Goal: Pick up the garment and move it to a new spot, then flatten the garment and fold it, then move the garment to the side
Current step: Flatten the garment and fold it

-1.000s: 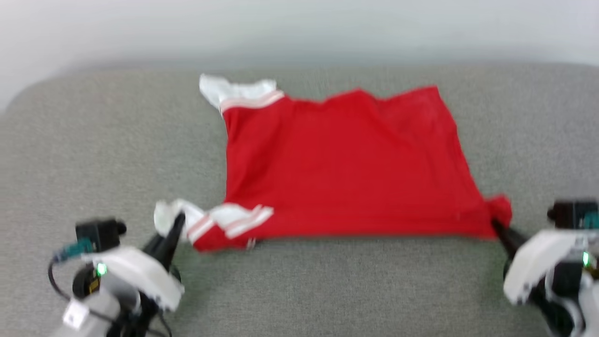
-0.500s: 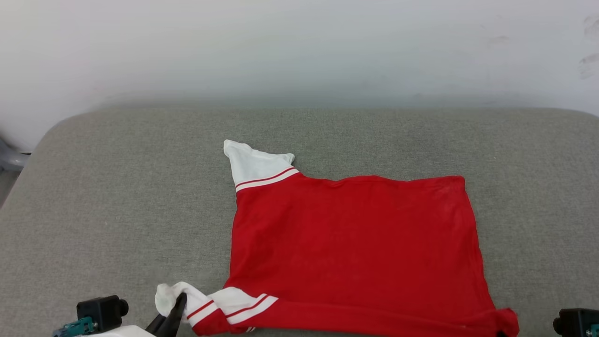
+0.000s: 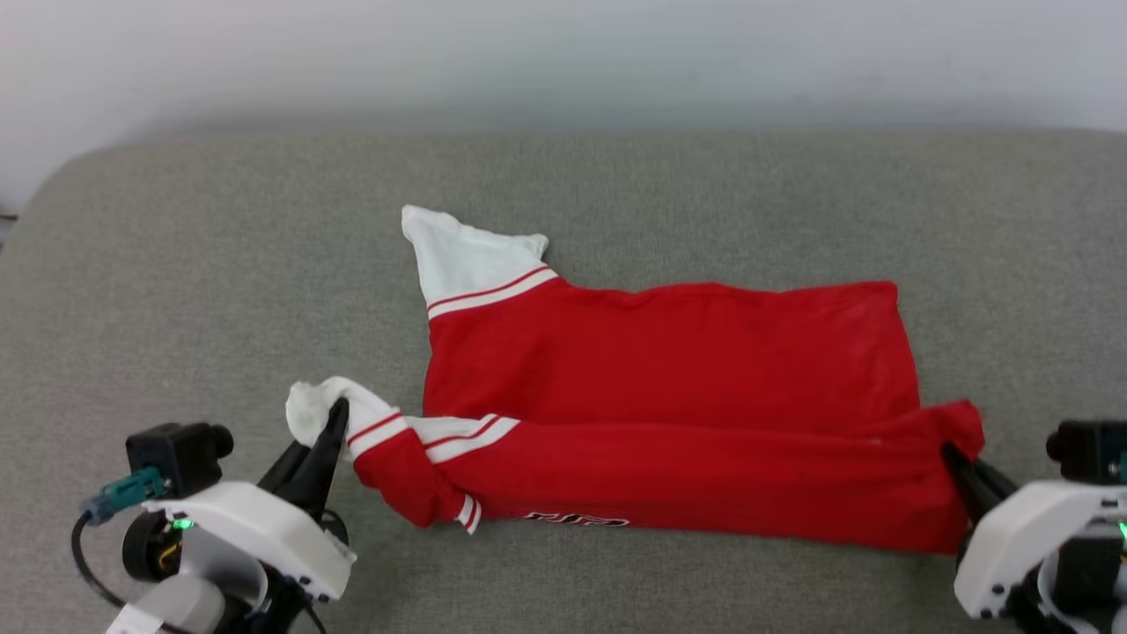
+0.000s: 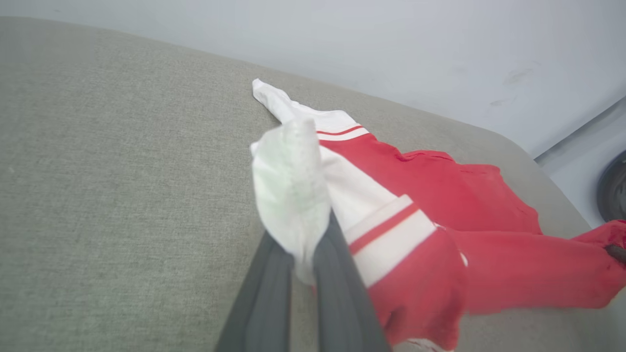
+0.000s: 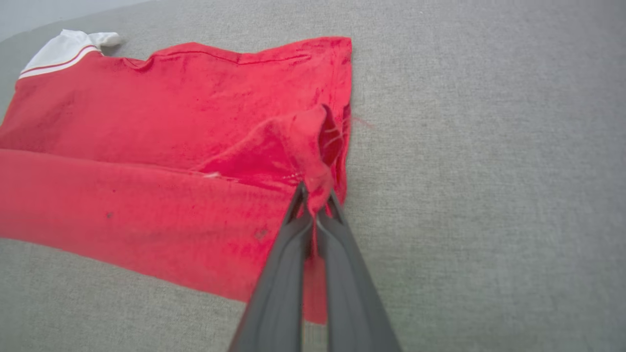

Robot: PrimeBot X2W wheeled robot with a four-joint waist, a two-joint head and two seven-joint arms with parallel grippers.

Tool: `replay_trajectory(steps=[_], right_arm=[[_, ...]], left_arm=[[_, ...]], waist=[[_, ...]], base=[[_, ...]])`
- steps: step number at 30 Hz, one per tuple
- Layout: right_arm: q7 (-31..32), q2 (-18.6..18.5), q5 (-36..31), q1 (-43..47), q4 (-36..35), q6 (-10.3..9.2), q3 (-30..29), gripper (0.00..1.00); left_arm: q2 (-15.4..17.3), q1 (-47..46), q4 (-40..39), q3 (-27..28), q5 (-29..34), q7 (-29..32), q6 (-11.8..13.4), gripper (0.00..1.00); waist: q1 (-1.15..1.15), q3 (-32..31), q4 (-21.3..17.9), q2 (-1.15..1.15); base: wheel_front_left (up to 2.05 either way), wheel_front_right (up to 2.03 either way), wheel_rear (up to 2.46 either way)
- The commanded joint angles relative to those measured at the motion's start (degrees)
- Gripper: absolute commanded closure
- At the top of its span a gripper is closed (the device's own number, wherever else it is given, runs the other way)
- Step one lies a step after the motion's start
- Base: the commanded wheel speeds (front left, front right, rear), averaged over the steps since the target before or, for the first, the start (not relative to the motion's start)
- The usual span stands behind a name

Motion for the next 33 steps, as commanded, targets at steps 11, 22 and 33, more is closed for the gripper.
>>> replay_trajectory(steps=[11,22,33], right_arm=[[-2.1,-2.3,-0.1,-9.0,12.2,-0.08,4.1,1.0],[-14.7,-2.0,-0.3,-7.6,15.0,-0.08,5.1,0.0],[-26.3,2.5,-6.6,-2.8,7.9,-0.07,-0.2,0.0]], left_arm=[[-4.3,-7.1,10.1,-3.4,0.3,3.0,-5.4,1.0],[-6.9,-6.5,15.4,-3.4,-1.3,1.7,-7.0,0.0],[-2.9,-5.0,11.5,-1.9,1.5,1.4,0.5,0.0]], waist=[[-0.01,7.6,0.1,0.0],[-0.01,3.9,0.4,0.0],[-0.01,-2.9,0.7,0.0]], base=[[0.0,0.0,0.0],[0.0,0.0,0.0],[0.0,0.0,0.0]])
